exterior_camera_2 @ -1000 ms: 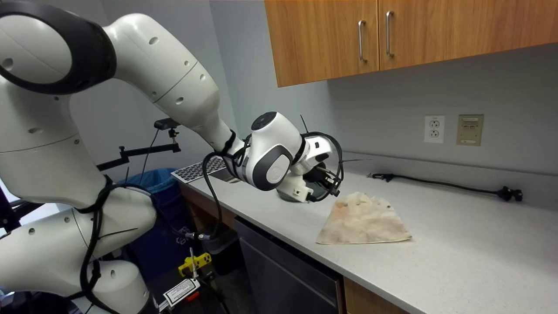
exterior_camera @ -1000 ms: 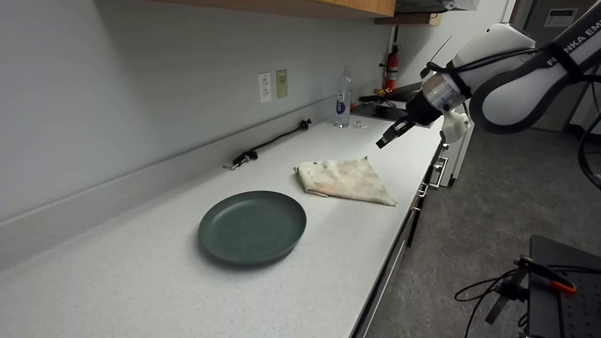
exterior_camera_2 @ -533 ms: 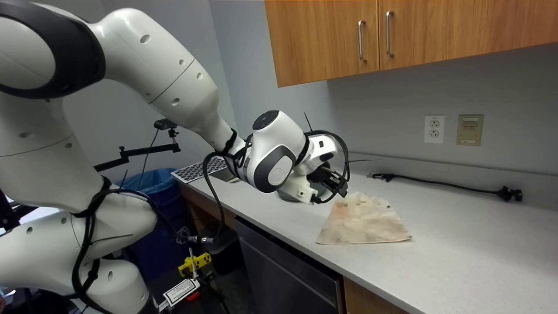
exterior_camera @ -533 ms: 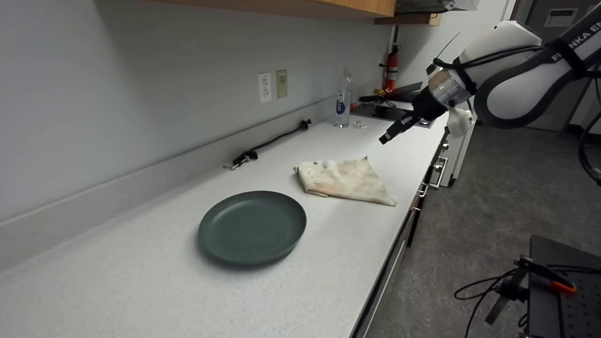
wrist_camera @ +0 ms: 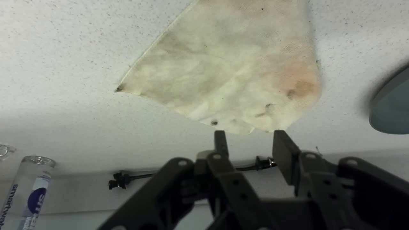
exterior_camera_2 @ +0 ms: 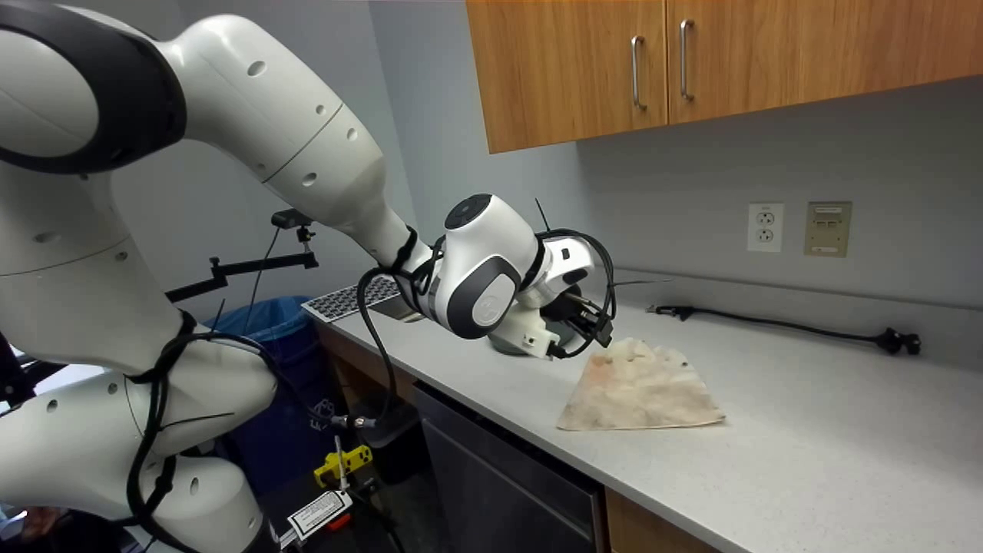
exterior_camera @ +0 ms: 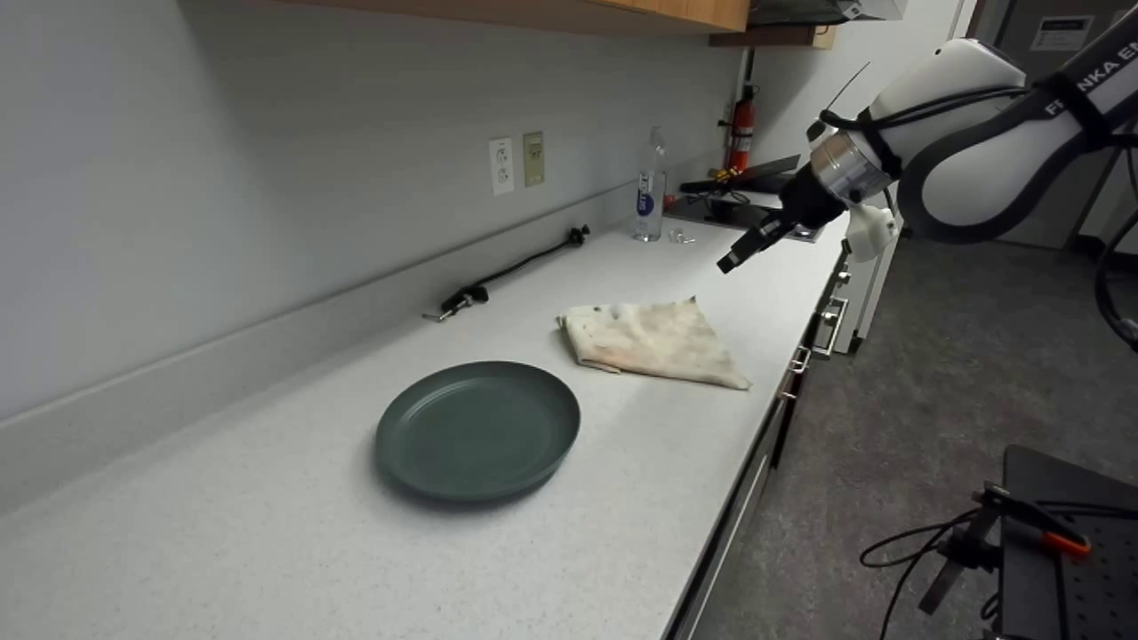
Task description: Spread the towel out on the counter
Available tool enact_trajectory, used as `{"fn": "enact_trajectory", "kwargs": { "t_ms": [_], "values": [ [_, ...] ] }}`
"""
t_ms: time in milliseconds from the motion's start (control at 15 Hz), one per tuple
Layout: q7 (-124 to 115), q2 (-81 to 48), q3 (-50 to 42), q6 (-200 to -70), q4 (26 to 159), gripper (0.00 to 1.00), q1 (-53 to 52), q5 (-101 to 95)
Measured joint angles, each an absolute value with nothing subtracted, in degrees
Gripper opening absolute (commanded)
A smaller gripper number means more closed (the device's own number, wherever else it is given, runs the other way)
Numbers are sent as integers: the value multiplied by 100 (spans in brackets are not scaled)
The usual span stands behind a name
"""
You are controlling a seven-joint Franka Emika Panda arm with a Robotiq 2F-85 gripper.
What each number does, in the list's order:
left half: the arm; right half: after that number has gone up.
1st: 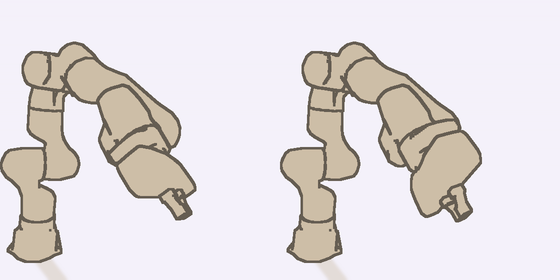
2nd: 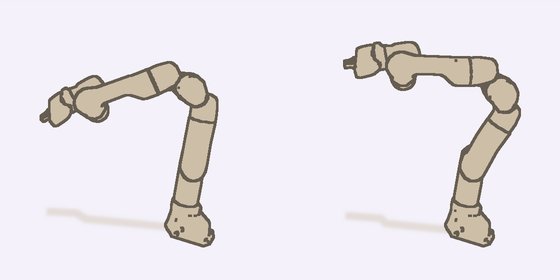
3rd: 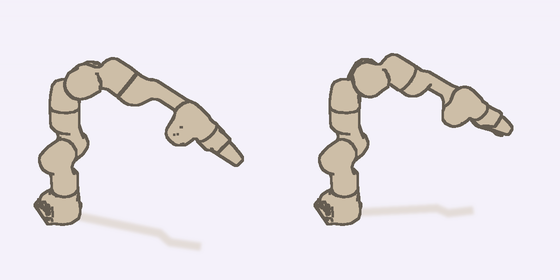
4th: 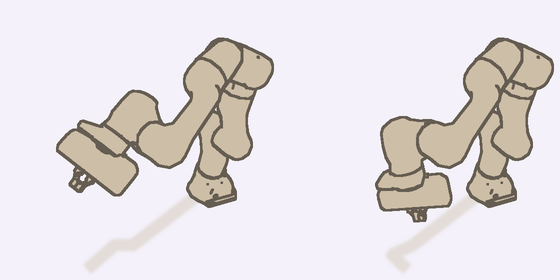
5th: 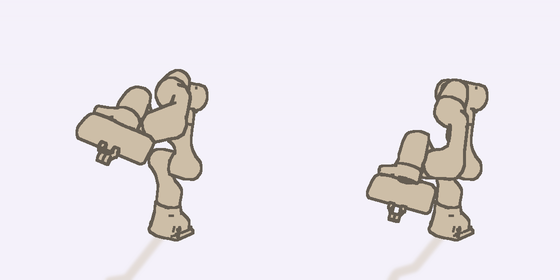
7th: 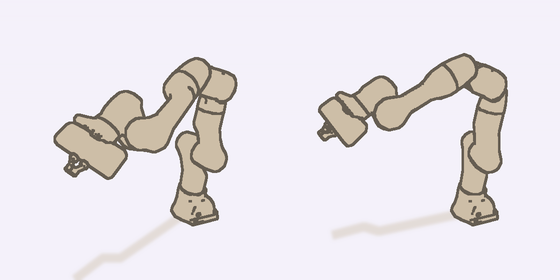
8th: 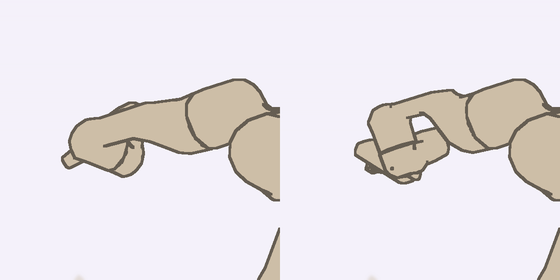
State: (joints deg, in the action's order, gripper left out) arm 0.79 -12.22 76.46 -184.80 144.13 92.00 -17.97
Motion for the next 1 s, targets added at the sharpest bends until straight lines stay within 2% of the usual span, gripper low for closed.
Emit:
{"fn": "enact_trajectory", "kwargs": {
  "t_ms": [200, 267, 1000],
  "values": [
    [-22, -1216, 7644, -18530, 14462, 96, 9200, -1760],
    [-66, -1202, 7644, -18581, 14492, 99, 9200, -1756],
    [278, -956, 7644, -19450, 15037, 100, 9217, -2106]
  ]
}}
